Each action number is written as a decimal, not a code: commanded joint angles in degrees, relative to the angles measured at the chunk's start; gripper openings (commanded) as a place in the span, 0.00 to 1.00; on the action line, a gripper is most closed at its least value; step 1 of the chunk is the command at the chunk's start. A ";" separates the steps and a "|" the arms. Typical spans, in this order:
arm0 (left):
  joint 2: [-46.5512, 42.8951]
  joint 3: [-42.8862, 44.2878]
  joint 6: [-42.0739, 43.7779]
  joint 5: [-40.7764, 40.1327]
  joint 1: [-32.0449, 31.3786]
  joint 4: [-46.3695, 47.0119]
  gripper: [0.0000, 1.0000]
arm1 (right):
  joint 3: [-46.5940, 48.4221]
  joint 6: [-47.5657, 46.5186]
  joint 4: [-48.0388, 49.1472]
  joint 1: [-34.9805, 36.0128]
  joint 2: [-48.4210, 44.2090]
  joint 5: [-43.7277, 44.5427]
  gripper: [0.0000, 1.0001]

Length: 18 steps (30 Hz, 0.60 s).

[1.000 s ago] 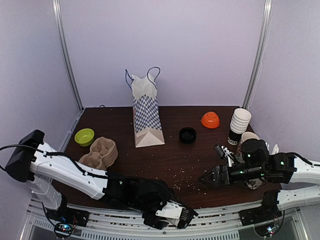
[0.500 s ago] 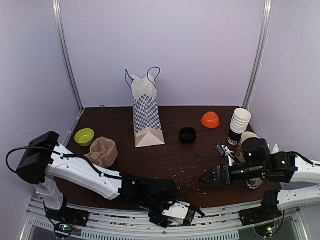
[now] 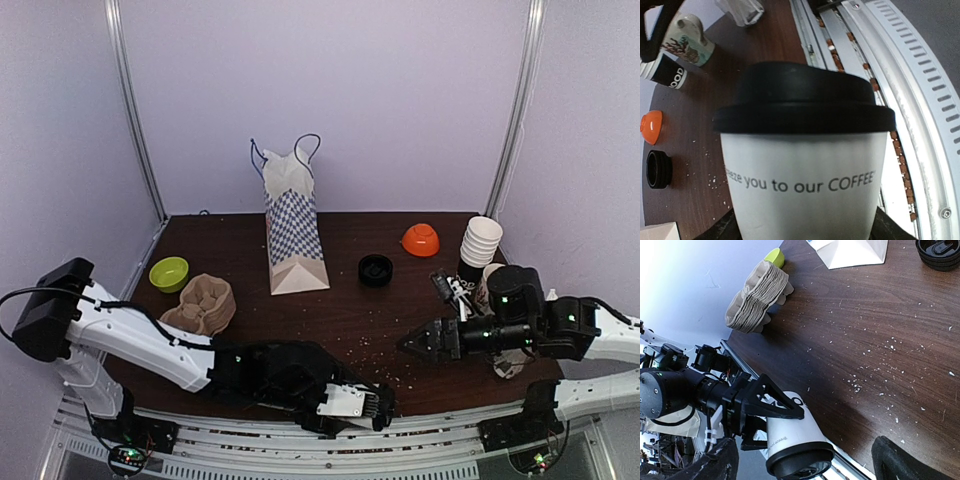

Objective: Pack the takeout coffee

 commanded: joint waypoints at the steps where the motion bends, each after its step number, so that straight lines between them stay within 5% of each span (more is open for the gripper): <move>1: -5.12 -6.77 -6.96 -3.19 1.52 18.58 0.74 | 2.02 -0.65 0.87 0.23 0.14 4.25 0.95; 9: -2.70 -14.63 -12.84 -11.24 4.42 54.35 0.76 | 1.93 0.61 7.55 0.29 4.31 1.45 0.96; 18: 5.38 -12.44 -12.69 -11.13 5.28 65.46 0.76 | 7.53 0.70 6.14 0.14 10.45 -3.75 1.00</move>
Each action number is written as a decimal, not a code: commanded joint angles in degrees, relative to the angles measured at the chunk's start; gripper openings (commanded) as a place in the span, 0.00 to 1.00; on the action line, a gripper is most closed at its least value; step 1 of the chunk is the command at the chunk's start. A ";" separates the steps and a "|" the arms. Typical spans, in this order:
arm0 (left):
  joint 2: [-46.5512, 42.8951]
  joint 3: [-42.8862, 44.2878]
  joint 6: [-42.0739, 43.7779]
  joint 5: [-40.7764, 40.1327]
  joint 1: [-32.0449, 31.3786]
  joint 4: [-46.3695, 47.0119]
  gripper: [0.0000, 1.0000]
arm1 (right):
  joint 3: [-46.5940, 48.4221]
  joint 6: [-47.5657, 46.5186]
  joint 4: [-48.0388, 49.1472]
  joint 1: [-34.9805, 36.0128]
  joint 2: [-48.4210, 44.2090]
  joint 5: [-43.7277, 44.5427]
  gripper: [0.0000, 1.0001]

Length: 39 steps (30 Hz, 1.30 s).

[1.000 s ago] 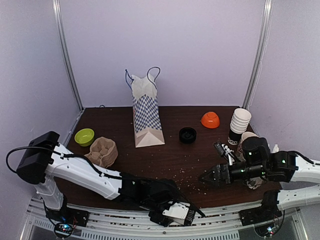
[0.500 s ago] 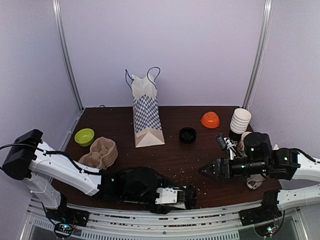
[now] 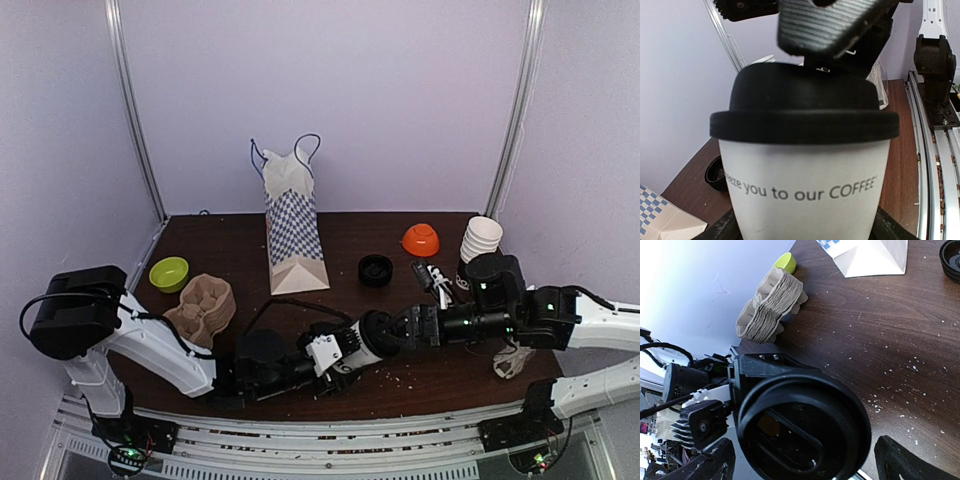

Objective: Pack the takeout coffee

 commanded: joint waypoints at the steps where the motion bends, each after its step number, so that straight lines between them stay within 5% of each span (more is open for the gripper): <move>1: 1.15 1.75 -1.06 -0.41 0.18 11.22 0.76 | 4.12 -0.67 -0.81 0.08 1.46 -2.63 1.00; 15: 4.35 0.96 -1.28 0.78 1.38 17.09 0.76 | 9.48 -1.93 -6.24 -0.26 10.29 -4.16 1.00; 26: 8.74 1.13 -3.43 1.47 1.90 19.89 0.88 | 9.25 -4.02 -6.08 -0.29 15.87 -3.71 0.77; 39: 11.96 -0.88 -5.44 3.40 1.91 20.44 0.98 | 7.30 -4.81 -4.95 -1.28 22.37 -1.59 0.73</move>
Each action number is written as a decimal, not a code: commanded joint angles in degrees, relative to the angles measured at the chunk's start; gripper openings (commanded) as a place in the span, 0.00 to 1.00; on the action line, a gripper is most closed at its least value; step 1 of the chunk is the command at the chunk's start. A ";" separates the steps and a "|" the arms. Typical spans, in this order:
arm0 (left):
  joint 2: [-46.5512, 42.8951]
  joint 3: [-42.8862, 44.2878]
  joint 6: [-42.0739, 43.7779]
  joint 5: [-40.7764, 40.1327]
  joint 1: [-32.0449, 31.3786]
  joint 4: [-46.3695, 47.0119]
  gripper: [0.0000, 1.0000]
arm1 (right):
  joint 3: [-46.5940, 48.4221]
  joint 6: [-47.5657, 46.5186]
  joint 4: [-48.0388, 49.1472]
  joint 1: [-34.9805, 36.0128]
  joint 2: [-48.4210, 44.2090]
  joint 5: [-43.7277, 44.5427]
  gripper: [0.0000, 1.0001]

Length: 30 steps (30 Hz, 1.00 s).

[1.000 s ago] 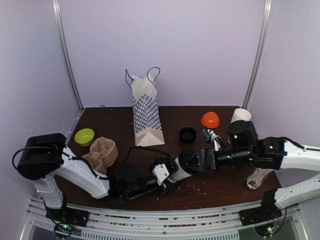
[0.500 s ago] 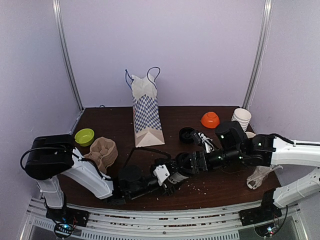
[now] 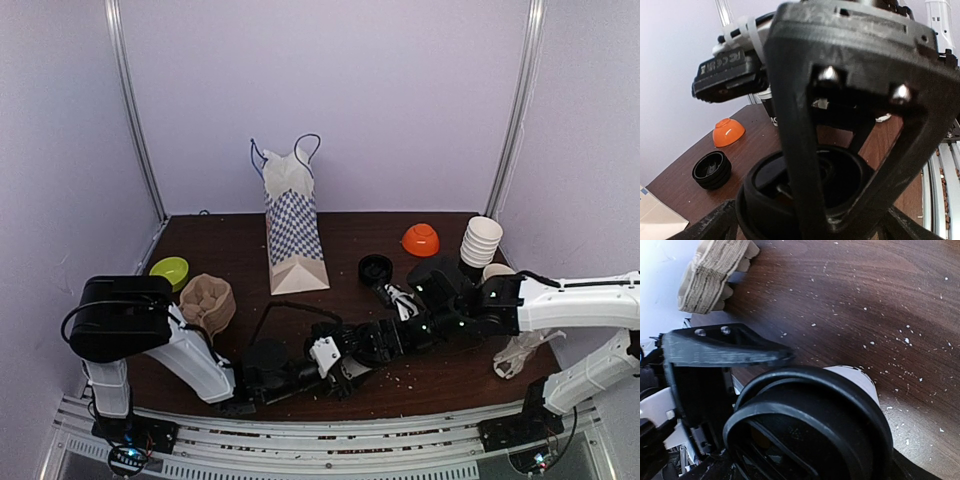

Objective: Pack the takeout coffee

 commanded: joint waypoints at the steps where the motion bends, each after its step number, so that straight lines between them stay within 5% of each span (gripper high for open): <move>1: -0.03 -1.43 -1.43 1.76 0.25 2.77 0.98 | -0.61 -1.49 0.02 -0.53 2.91 1.62 0.73; 10: -4.70 -7.00 -6.73 4.59 -0.45 -1.25 0.98 | 1.41 -2.88 -0.75 -0.85 8.01 1.22 0.73; 22: -16.00 -13.65 -12.37 0.17 -5.85 -8.91 0.98 | 6.19 -5.06 -5.54 -0.77 9.23 0.64 0.99; 30: -24.18 -17.69 -16.45 -4.37 -6.35 -13.02 0.98 | 9.25 -6.31 -8.01 -0.15 9.24 0.37 1.00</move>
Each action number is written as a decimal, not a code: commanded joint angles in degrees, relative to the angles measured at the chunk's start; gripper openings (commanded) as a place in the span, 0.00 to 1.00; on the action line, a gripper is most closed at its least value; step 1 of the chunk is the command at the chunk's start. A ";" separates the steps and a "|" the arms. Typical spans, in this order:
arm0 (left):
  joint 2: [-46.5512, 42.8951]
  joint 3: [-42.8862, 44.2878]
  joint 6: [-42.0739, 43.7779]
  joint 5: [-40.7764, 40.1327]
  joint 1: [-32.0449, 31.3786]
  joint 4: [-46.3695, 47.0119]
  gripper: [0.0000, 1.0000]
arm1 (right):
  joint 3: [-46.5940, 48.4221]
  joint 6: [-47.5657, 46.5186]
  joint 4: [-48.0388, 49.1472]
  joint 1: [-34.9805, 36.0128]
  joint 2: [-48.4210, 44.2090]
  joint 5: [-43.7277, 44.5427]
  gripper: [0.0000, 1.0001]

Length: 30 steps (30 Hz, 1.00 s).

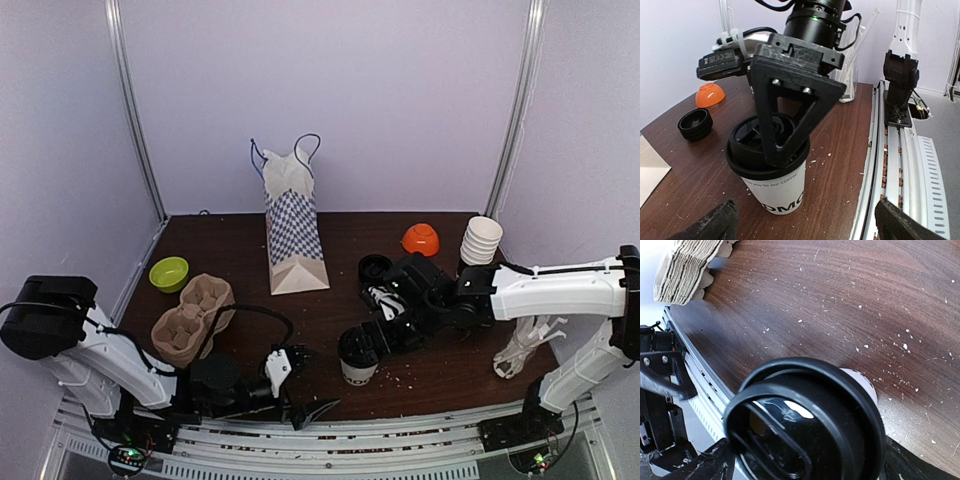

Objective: Pack the takeout coffee

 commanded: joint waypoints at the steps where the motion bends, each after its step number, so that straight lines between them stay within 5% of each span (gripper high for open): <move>1: -3.49 -1.01 -3.03 -3.15 -0.25 -1.79 0.98 | 2.92 -1.07 -2.64 0.51 0.14 0.18 1.00; 14: -12.37 1.35 -7.54 -8.81 0.20 -10.78 0.98 | 4.11 0.53 -2.62 -0.32 -8.36 3.08 1.00; 21: -14.13 6.21 -15.24 -3.49 3.14 -17.59 0.95 | -7.72 5.74 8.68 -2.26 -15.05 7.23 0.99; 30: -7.84 14.23 -28.59 10.30 10.98 -25.76 0.81 | -17.77 12.66 18.78 -4.24 -19.50 8.93 0.86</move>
